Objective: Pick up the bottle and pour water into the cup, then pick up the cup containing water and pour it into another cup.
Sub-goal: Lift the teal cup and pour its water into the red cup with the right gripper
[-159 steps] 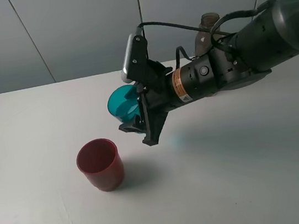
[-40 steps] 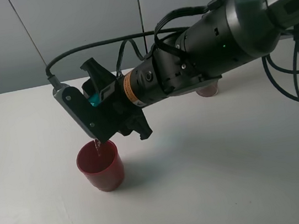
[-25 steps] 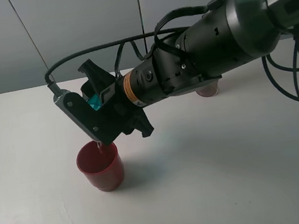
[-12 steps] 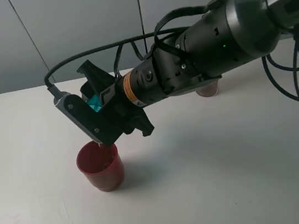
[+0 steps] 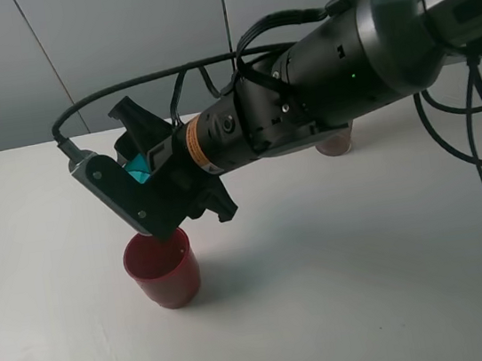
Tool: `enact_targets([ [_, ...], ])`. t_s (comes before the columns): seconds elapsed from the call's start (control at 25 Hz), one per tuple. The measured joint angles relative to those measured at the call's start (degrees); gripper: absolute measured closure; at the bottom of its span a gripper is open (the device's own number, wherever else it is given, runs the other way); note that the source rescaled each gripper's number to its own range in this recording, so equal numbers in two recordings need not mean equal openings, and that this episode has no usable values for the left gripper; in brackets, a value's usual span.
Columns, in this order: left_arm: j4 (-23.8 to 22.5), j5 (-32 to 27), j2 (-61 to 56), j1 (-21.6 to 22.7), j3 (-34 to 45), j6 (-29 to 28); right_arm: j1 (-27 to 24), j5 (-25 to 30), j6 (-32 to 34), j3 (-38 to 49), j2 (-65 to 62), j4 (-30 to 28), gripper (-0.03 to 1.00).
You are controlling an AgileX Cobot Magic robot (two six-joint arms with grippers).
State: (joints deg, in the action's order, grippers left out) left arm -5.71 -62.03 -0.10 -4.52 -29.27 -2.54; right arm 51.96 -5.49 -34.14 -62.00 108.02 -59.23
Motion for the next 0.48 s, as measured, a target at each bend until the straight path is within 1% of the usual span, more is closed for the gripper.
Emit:
enact_targets([
  [0.48, 0.0, 0.0, 0.0, 0.0, 0.0, 0.1, 0.0, -0.2, -10.5, 0.0, 0.0, 0.0, 0.89],
])
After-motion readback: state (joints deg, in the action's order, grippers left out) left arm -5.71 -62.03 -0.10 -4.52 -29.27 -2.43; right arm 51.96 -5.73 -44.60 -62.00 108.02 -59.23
